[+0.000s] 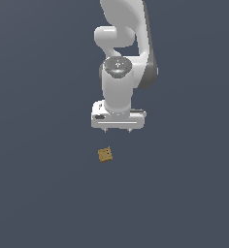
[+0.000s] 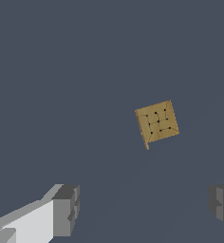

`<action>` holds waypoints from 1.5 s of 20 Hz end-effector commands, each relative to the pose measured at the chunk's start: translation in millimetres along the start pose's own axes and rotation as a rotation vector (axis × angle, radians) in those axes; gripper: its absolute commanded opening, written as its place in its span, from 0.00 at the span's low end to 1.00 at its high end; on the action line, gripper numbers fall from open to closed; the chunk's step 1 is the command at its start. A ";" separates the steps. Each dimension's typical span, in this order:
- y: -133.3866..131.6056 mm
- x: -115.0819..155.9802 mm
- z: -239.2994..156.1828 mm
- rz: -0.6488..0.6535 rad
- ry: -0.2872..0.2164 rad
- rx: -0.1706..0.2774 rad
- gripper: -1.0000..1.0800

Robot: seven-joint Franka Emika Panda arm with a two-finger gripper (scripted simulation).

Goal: Pick up the object and move it to a goal position.

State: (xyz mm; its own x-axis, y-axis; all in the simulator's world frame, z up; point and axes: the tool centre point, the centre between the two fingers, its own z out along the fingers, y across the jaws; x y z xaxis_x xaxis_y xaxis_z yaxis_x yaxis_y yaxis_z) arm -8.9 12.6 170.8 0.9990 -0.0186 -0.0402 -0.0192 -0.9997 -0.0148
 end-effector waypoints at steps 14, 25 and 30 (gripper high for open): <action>-17.6 0.0 -7.2 -0.049 0.009 0.022 0.96; -4.8 8.7 10.7 -0.087 0.014 0.014 0.96; 13.7 19.6 37.0 -0.143 0.022 0.004 0.96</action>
State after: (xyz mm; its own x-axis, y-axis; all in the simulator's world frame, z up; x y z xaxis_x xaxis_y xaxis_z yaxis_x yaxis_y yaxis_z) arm 6.3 5.5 142.2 0.9943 0.1056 -0.0172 0.1052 -0.9941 -0.0259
